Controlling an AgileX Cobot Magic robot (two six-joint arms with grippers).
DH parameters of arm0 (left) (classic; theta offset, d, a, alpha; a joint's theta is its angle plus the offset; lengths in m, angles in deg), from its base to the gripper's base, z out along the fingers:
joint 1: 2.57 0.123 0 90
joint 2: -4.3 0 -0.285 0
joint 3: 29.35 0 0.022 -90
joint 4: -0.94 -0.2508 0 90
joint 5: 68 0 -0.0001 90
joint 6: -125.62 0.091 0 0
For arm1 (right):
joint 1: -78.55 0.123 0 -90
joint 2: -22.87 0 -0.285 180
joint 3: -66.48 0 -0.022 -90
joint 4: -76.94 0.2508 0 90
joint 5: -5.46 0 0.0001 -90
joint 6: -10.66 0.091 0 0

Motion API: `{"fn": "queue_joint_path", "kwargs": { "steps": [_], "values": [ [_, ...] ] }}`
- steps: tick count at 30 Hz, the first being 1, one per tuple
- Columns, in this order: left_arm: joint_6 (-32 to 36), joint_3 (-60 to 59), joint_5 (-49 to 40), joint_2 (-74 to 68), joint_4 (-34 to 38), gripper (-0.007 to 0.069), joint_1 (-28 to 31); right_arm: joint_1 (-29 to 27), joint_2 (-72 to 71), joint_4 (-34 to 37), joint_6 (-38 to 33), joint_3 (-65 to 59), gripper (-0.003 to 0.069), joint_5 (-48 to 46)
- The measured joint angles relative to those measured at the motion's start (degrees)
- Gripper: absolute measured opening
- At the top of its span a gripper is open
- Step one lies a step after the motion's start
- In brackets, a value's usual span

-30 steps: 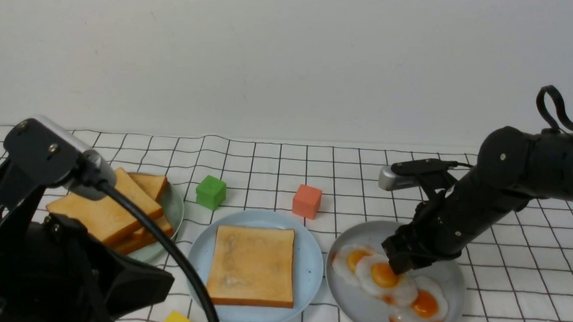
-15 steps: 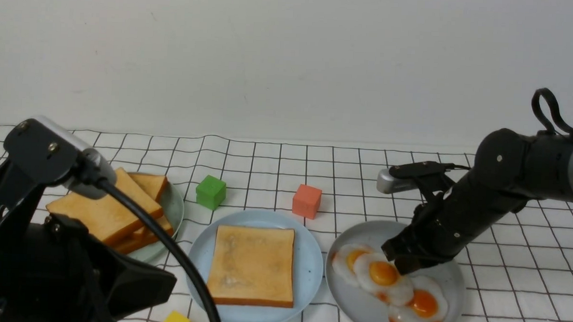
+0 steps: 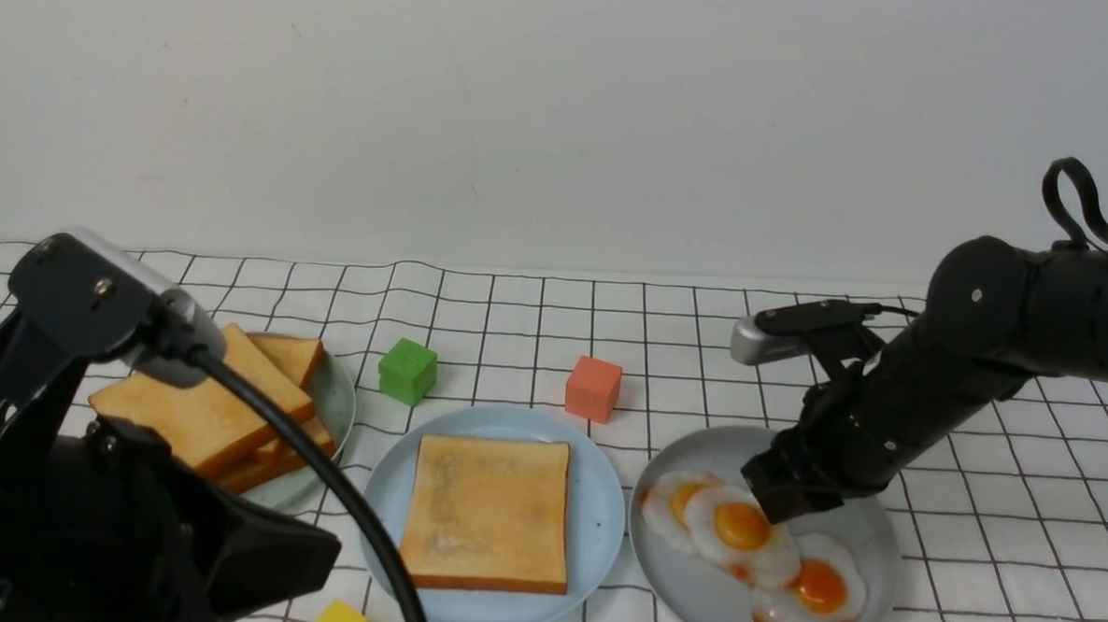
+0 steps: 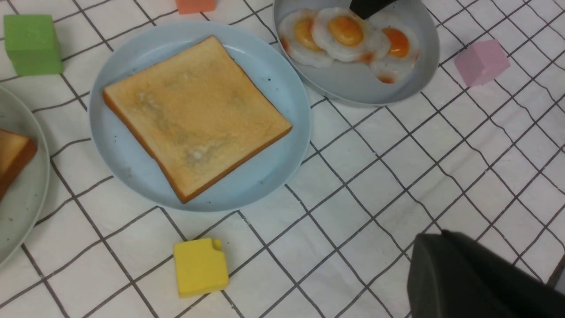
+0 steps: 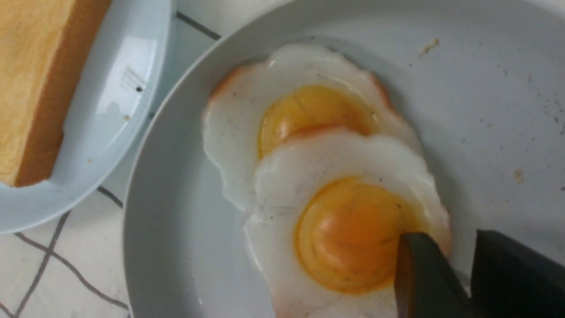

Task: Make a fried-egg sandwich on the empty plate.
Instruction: Use the right arm to grab a fried egg

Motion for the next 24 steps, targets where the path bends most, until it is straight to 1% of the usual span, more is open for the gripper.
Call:
{"fn": "queue_joint_path", "kwargs": {
  "steps": [2,4,11,24],
  "values": [
    [0.0,0.0,-0.1,0.0,0.0,-0.001,0.0,0.0,0.0,0.0,-0.8,0.0,0.0236,0.0],
    [0.0,0.0,-0.1,0.0,0.0,-0.001,0.0,0.0,0.0,0.0,-1.4,0.0,0.0245,0.3],
    [0.0,0.0,-1.0,0.0,0.0,-0.001,0.0,0.0,0.0,0.0,-2.5,0.0,0.0227,0.9],
    [0.0,0.0,-1.0,0.0,0.2,-0.0003,0.0,0.0,1.7,0.7,-3.0,0.0,0.023,1.9]
  ]
}}
